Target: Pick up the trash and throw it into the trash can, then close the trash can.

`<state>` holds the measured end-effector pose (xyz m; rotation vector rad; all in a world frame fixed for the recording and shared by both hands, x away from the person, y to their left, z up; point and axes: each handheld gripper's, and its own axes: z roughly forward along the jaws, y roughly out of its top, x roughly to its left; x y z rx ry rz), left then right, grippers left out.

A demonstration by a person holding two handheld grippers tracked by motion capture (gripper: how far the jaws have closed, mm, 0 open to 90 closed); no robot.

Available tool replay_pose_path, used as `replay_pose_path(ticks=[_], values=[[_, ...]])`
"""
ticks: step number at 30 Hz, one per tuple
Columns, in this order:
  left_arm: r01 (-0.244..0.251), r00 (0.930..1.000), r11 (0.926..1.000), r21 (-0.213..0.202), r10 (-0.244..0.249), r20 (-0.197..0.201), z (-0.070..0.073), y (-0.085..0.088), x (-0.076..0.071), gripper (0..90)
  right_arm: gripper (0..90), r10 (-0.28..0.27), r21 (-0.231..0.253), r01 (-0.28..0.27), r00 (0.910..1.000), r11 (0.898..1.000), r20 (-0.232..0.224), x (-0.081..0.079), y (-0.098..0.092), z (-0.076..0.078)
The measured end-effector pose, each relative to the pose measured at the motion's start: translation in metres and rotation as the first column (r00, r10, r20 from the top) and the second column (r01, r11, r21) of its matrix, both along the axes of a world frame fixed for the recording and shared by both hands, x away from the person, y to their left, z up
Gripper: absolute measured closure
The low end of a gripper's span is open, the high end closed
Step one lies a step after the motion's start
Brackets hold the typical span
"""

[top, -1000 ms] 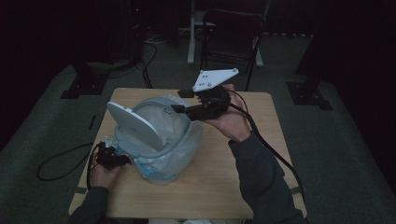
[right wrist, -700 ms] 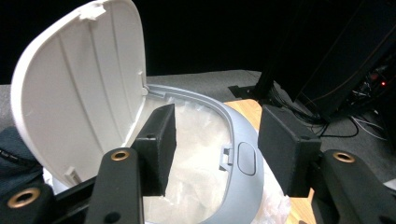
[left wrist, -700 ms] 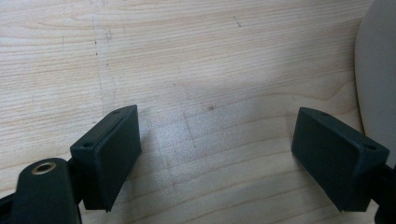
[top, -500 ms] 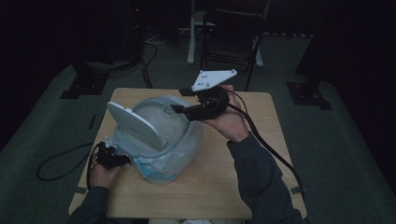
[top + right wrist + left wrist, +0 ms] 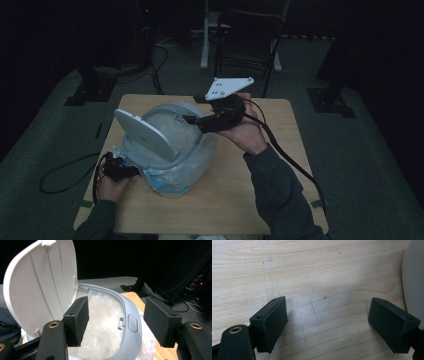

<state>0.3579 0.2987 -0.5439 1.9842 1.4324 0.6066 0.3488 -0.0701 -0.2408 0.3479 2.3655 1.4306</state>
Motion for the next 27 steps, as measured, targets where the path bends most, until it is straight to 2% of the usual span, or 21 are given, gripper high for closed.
replay_pose_path(ticks=[4,8,13,22,27], values=[[0.000,1.0000,1.0000,0.000,0.000,0.000,0.000,0.000,0.000,16.6,33.1,0.013,0.033,-0.013,0.9998,0.999,-0.013,0.000,-0.004,-0.003],[0.000,1.0000,1.0000,0.000,0.000,0.000,0.000,0.000,0.000,16.6,28.4,0.016,0.039,-0.015,0.9995,0.999,-0.025,-0.001,-0.007,-0.004],[0.000,1.0000,1.0000,0.000,0.000,0.000,0.000,0.000,0.000,16.6,25.5,0.047,0.063,-0.045,0.9983,0.997,-0.035,-0.006,-0.007,-0.003],[-0.002,1.0000,1.0000,0.000,0.002,0.002,0.000,0.000,0.001,16.6,21.6,0.094,0.094,-0.090,0.9944,0.991,-0.047,-0.015,-0.003,-0.002],[-0.002,1.0000,1.0000,0.000,0.002,0.002,0.000,0.000,0.001,16.6,20.5,0.122,0.099,-0.116,0.9911,0.988,-0.055,-0.020,0.008,-0.004]])
